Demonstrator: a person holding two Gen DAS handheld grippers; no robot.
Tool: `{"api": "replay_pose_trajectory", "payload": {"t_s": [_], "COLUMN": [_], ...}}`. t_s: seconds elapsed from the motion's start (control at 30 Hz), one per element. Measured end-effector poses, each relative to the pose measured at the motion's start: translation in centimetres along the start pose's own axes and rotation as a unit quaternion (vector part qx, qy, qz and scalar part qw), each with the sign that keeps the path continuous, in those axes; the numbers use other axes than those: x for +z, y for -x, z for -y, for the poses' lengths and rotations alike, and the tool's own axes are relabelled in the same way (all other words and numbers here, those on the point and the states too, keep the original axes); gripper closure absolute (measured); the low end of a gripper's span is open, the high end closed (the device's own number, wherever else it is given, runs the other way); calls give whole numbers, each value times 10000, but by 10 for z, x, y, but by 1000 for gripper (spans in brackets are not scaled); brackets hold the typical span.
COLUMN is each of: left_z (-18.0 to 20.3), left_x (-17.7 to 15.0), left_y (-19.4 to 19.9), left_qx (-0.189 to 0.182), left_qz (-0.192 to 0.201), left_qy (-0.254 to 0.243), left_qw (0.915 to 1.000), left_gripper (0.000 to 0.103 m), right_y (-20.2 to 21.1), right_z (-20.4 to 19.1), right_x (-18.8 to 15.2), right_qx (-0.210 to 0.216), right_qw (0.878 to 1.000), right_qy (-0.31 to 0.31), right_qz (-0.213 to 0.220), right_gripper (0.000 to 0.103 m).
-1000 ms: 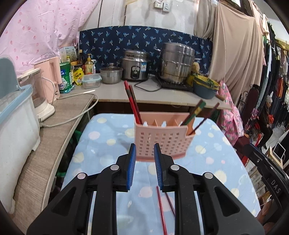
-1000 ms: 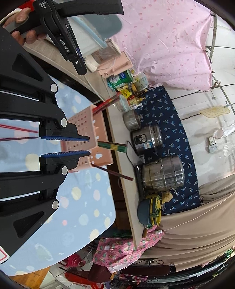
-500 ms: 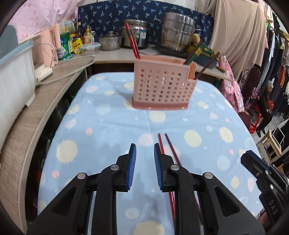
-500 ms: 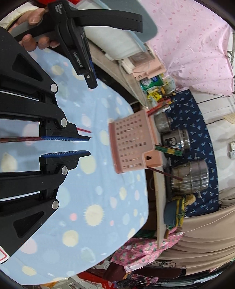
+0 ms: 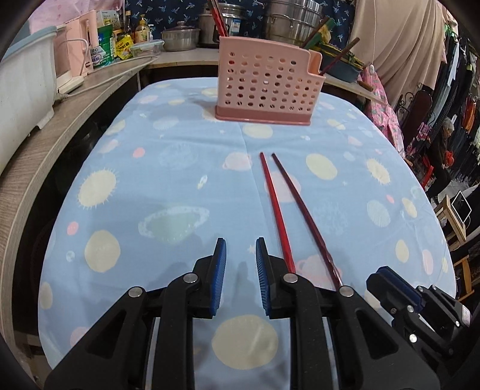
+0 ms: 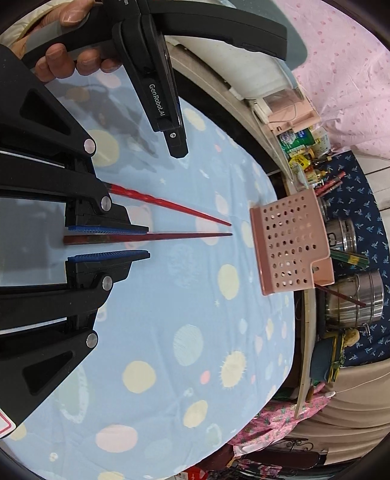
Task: Organize utensils
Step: 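Move both open tools back down to the last two chopsticks, then close the right tool on the dark red chopstick while the left tool closes on the red chopstick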
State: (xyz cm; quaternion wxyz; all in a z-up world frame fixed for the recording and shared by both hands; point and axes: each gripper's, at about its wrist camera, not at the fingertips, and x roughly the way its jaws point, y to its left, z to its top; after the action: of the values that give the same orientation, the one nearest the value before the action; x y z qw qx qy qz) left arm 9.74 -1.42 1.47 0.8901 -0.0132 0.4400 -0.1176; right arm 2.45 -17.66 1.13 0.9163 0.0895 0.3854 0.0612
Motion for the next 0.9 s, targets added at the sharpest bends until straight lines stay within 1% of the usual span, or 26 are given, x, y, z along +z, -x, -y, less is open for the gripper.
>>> {"api": "replay_pose_trajectory", "payload": {"t_s": [0.17, 0.37, 0.4, 0.47, 0.73, 0.8, 0.9], "left_z": [1, 6, 6, 8, 18, 21, 26], "left_x": [-14, -25, -26, -28, -35, -36, -39], "left_y": [-4, -4, -4, -3, -3, -3, -3], "left_qx": [-59, -134, -142, -145, -232, -259, -309], "left_qz": [-184, -284, -289, -295, -344, -360, -392], "left_qy": [17, -26, -33, -43, -133, -161, -220], "left_qw": [9998, 9995, 9995, 9994, 9990, 9989, 9985], "left_gripper": [83, 83, 82, 76, 70, 69, 69], "right_y": [-5, -11, -12, -13, -16, -16, -15], "right_z": [-6, -7, -7, -7, -3, -3, -1], "right_x": [-15, -26, -27, -27, -31, -31, -31], "right_qx": [11, -33, -46, -58, -67, -90, -107], "right_qw": [9999, 9996, 9996, 9995, 9995, 9995, 9995], "right_qy": [55, 73, 78, 67, 34, 32, -4], "right_qz": [-147, -269, -278, -294, -309, -301, -286], "right_gripper": [91, 91, 91, 91, 91, 95, 95]}}
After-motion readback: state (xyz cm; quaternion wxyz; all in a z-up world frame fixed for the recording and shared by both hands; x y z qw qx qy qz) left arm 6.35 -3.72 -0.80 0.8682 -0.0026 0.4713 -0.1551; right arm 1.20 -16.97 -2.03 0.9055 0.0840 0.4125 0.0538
